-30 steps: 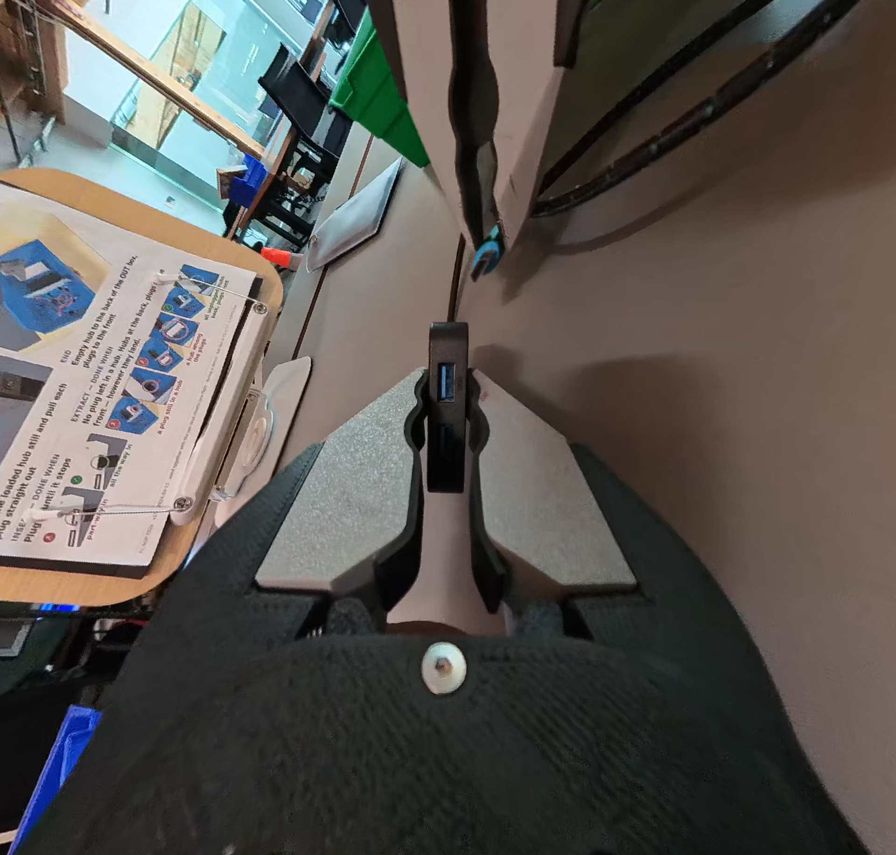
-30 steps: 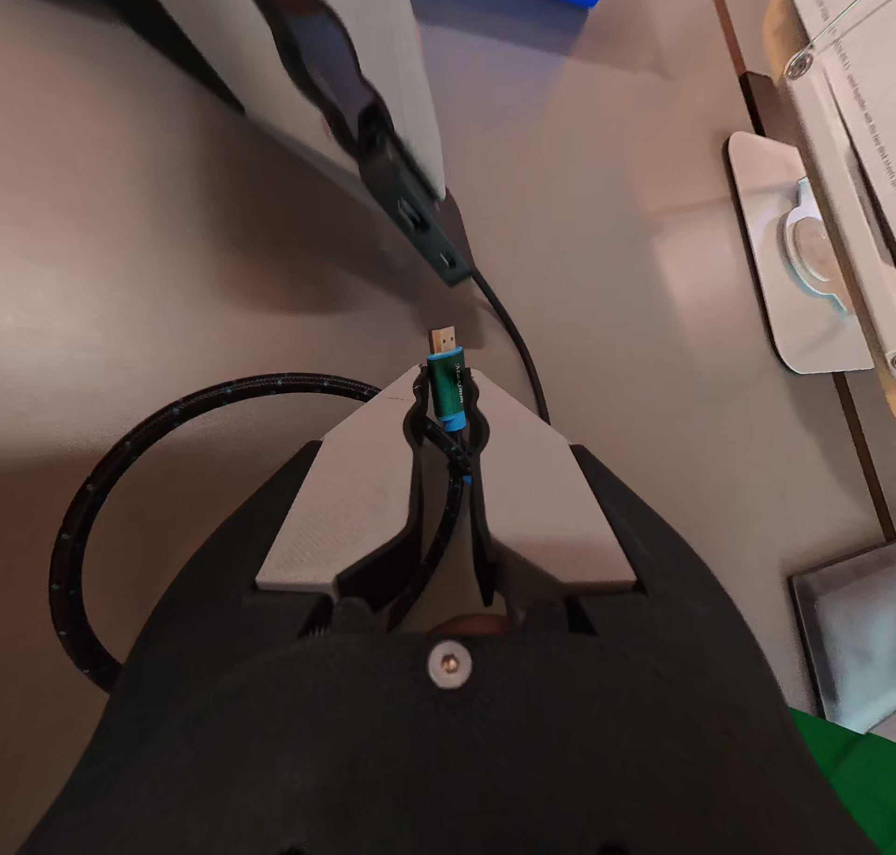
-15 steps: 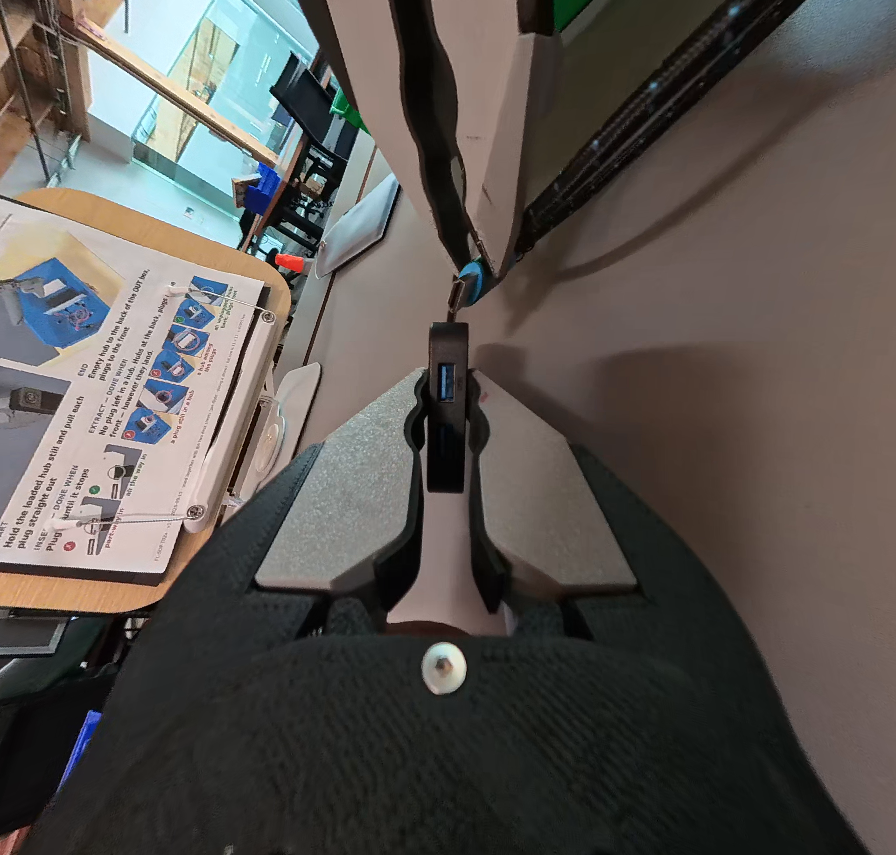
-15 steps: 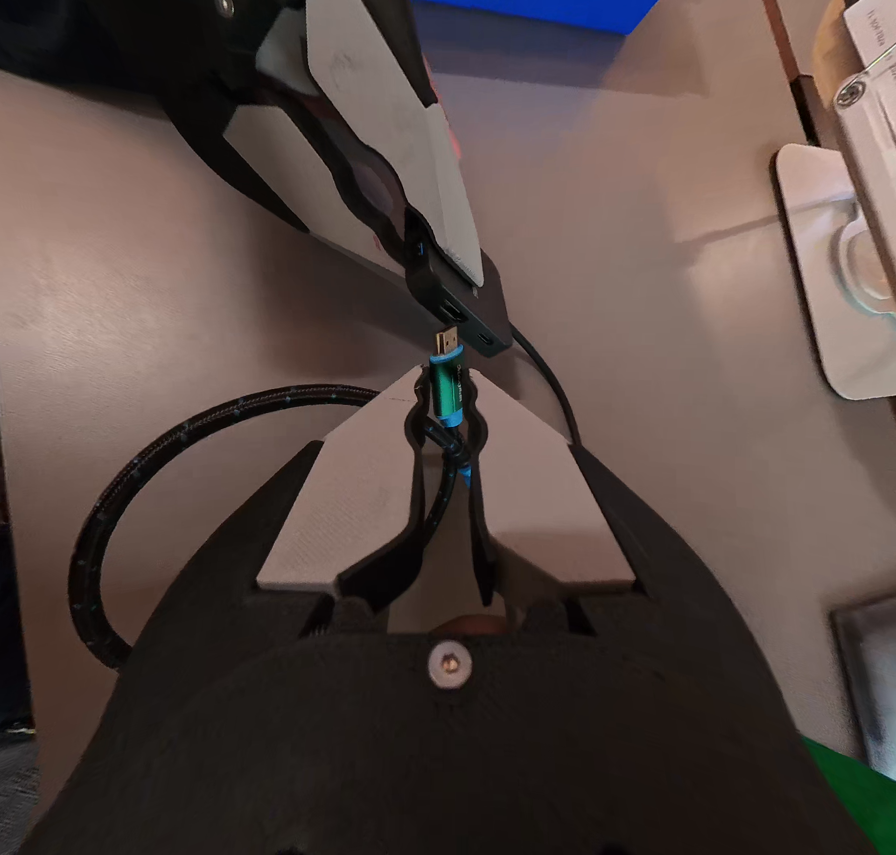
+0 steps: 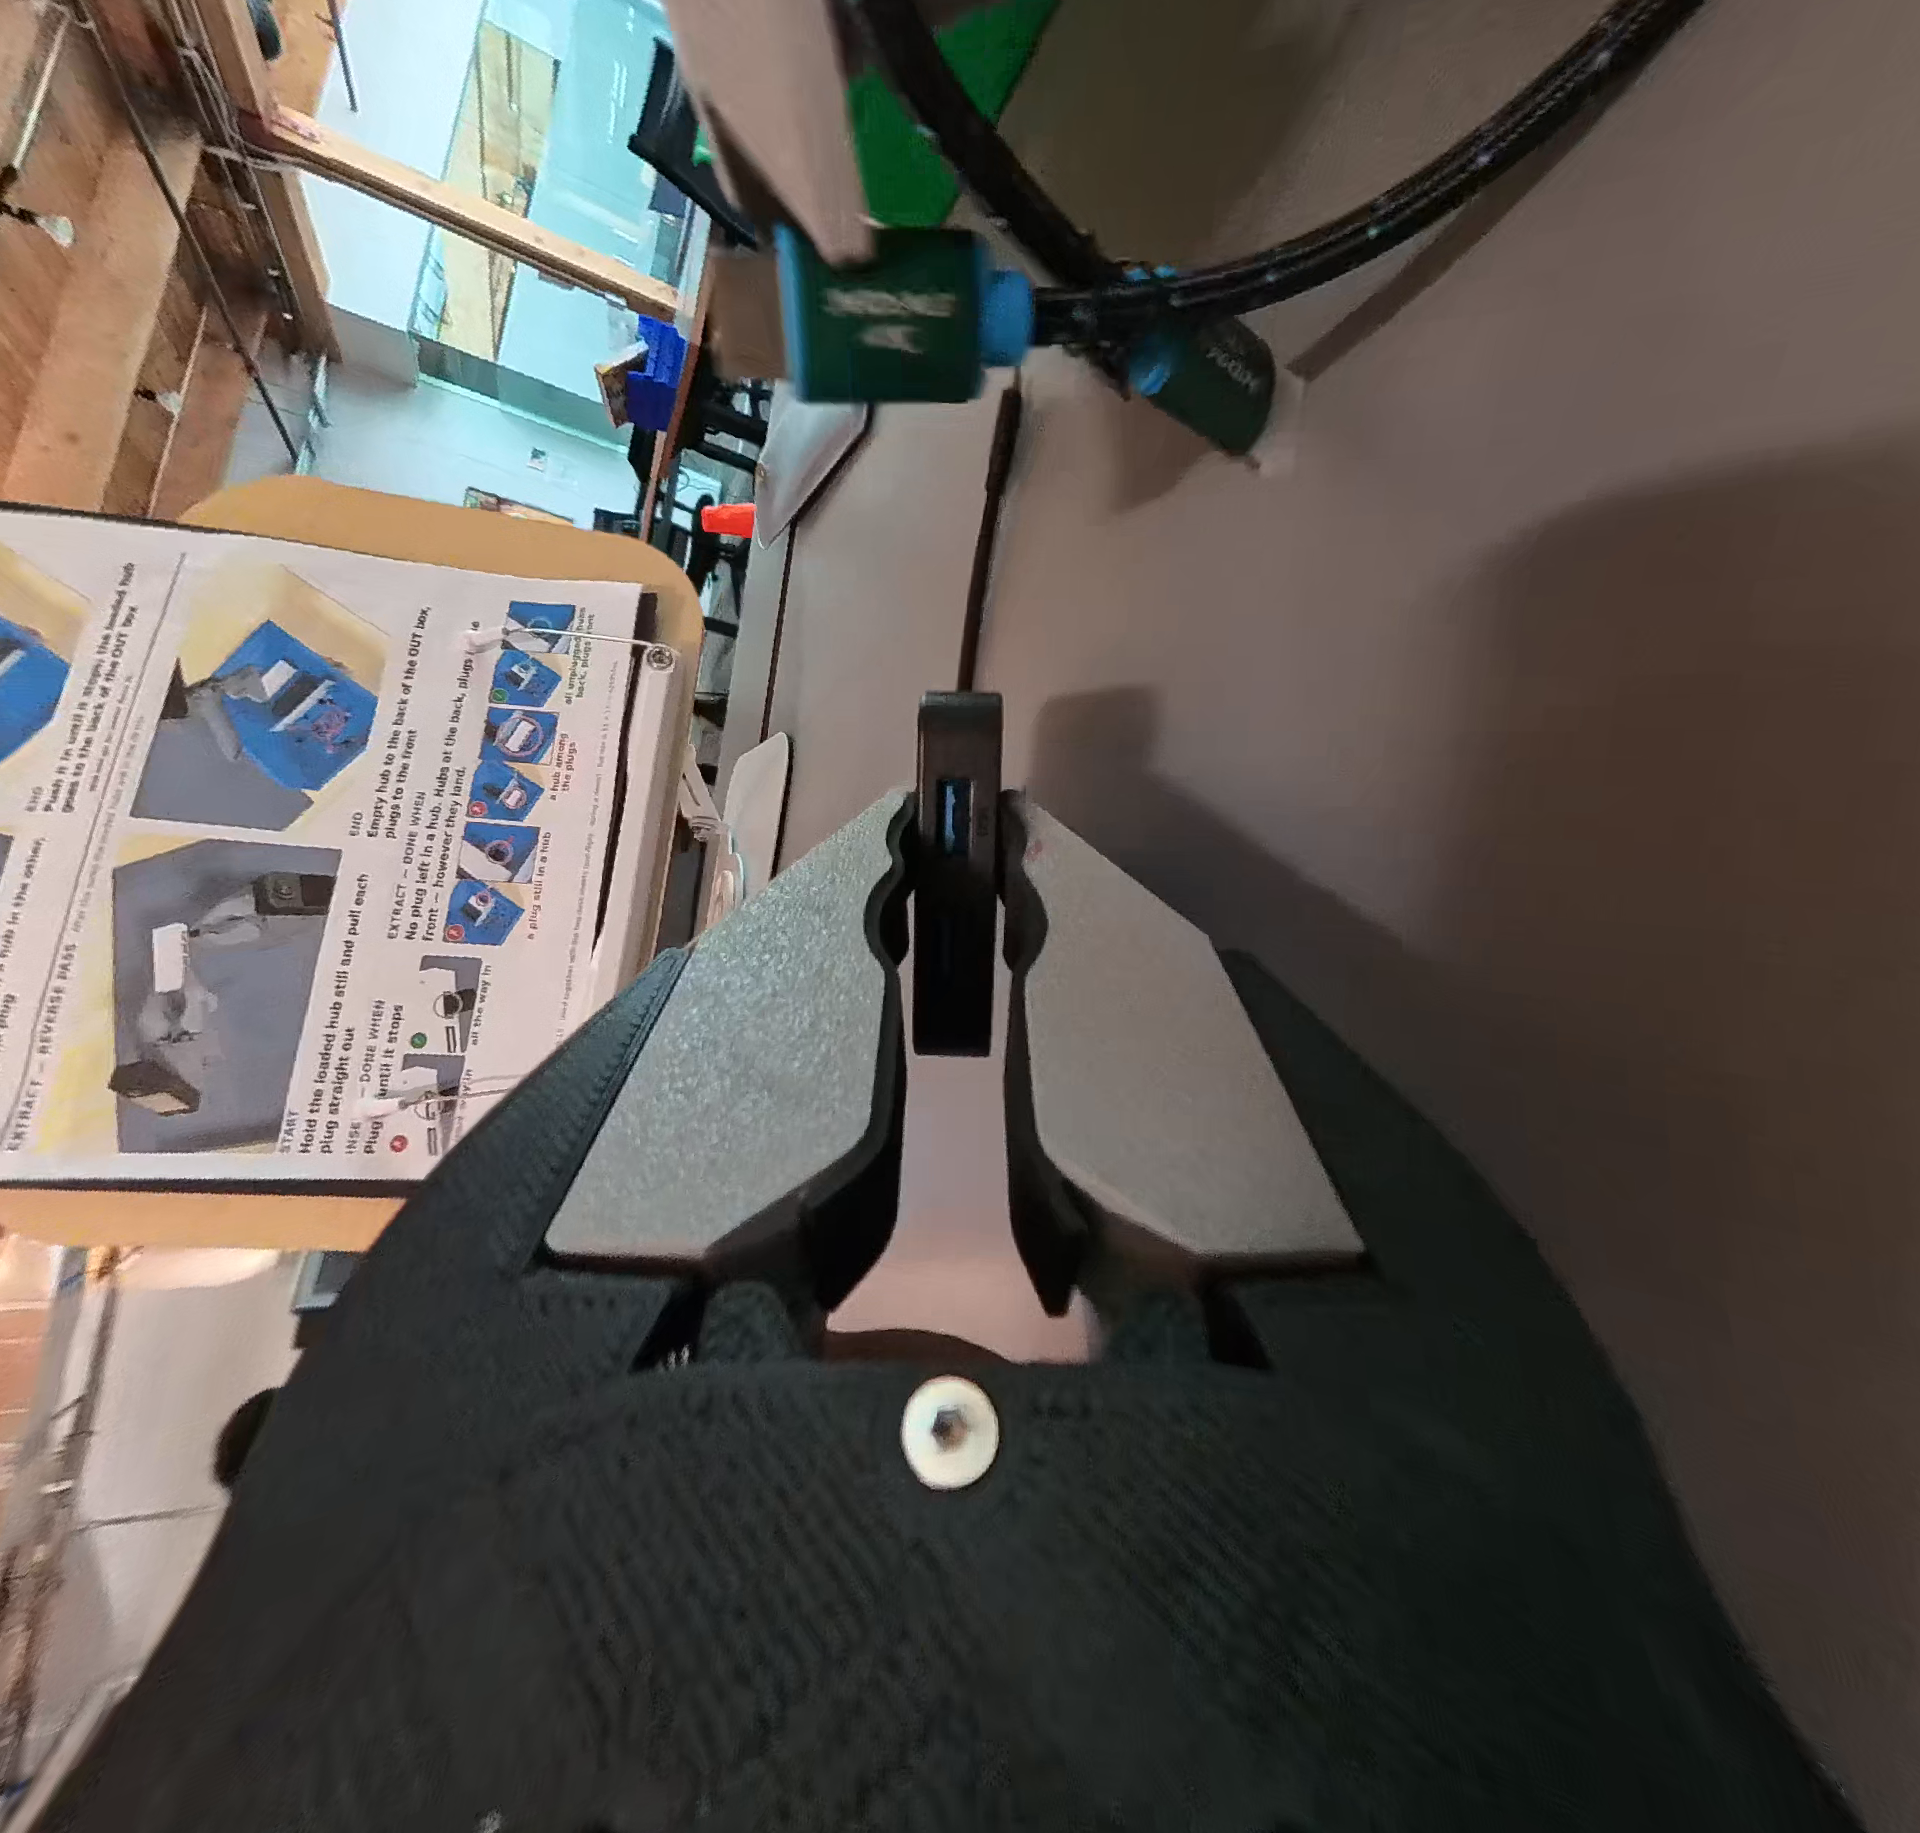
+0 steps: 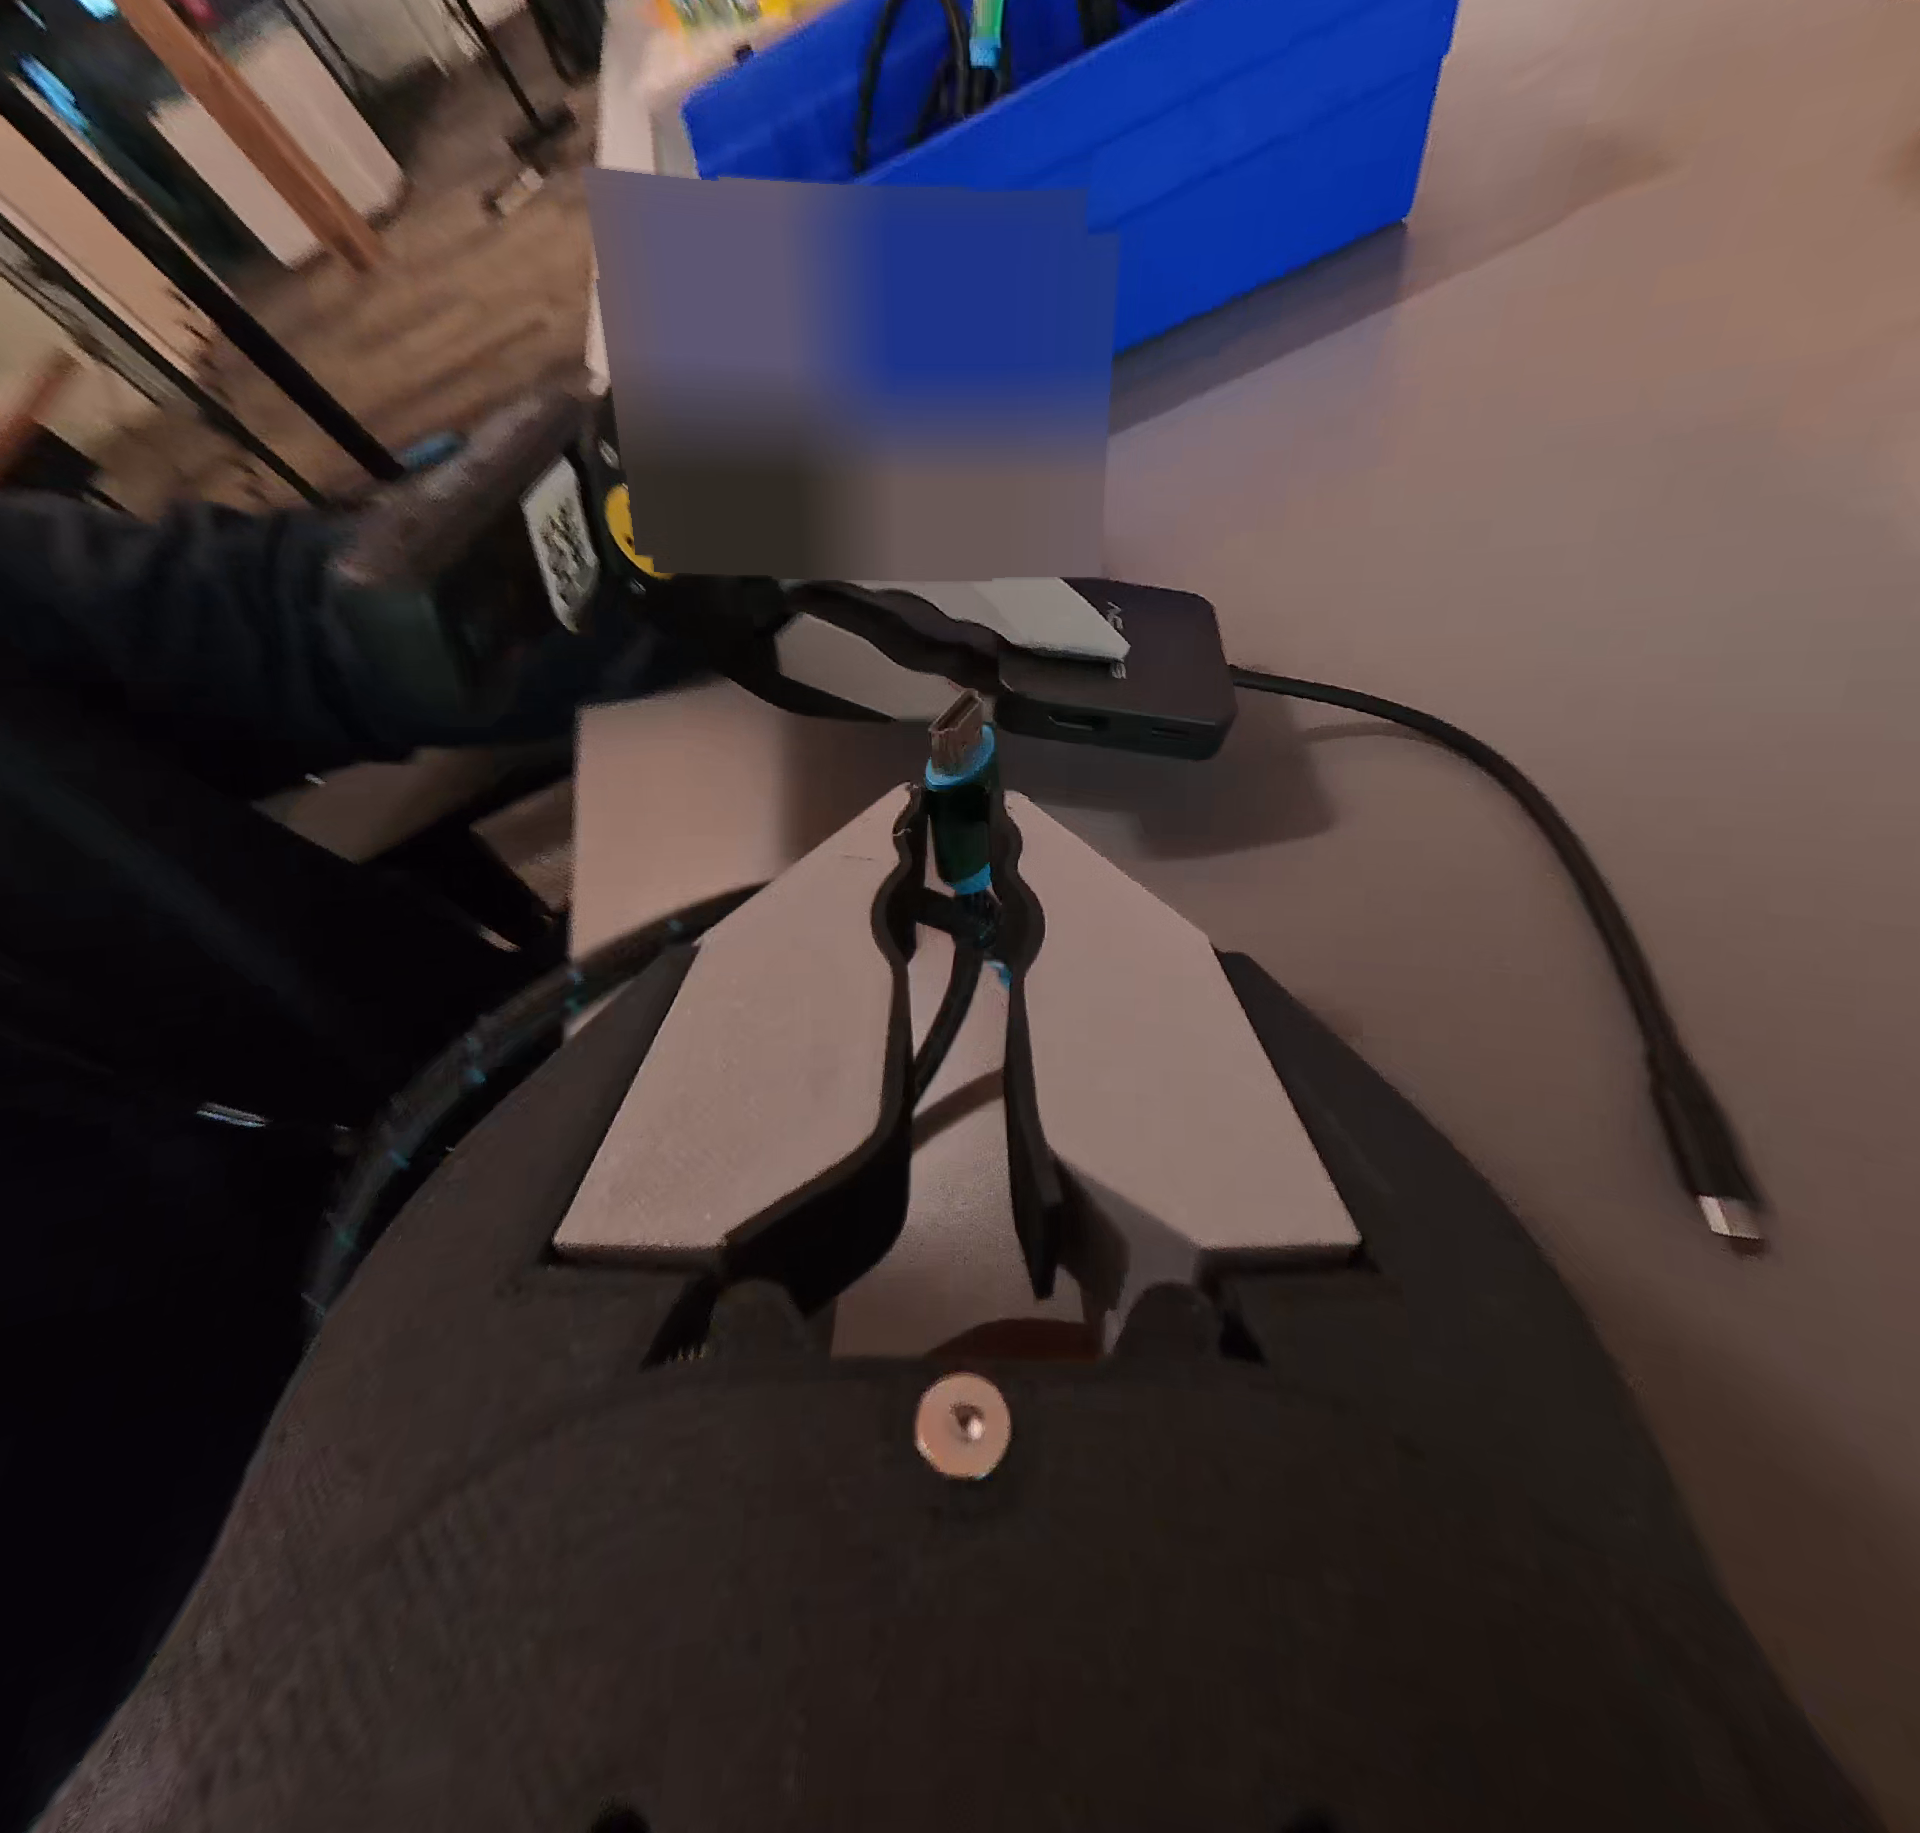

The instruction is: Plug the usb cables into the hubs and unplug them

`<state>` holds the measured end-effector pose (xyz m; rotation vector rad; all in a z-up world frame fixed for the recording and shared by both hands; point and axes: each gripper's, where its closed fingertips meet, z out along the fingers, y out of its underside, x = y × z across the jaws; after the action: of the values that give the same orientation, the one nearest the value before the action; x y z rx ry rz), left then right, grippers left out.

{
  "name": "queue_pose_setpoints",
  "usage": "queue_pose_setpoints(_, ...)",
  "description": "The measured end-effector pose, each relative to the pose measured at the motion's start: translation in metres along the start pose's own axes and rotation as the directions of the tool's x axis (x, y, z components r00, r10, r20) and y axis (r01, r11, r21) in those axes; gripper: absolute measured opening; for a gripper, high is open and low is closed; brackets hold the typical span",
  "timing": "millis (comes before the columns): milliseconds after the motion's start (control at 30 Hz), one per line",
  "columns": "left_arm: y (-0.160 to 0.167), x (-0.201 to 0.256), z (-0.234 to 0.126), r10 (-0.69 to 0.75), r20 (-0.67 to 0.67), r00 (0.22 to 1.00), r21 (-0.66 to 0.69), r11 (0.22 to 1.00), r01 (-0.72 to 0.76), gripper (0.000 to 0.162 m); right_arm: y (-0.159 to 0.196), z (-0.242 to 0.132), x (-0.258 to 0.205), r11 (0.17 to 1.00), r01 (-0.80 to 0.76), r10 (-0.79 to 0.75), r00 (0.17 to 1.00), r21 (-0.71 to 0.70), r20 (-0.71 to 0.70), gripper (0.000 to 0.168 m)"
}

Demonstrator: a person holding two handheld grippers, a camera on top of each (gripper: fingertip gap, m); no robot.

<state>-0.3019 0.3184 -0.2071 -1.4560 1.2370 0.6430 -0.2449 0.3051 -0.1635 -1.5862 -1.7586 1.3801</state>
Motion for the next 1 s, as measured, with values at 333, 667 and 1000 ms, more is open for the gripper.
queue_pose_setpoints(333, 0.006, 0.015, 0.007, 0.139, 0.045, 0.989, -0.068, 0.988, -0.136, 0.036, 0.001, -0.009, 0.007, 0.987, -0.135, 0.133, 0.991, 0.084, 0.029, 0.007)
queue_pose_setpoints(667, 0.003, 0.002, -0.034, -0.065, 0.003, 0.998, -0.025, 0.998, 0.065, 0.051, 0.001, -0.033, 0.001, 0.982, -0.127, 0.122, 0.992, 0.141, 0.044, 0.006)
queue_pose_setpoints(1000, -0.004, 0.017, -0.039, -0.258, -0.271, 0.928, -0.082, 0.966, 0.245, 0.059, 0.007, -0.036, 0.011, 0.97, -0.14, 0.137, 0.99, 0.197, 0.027, 0.006)
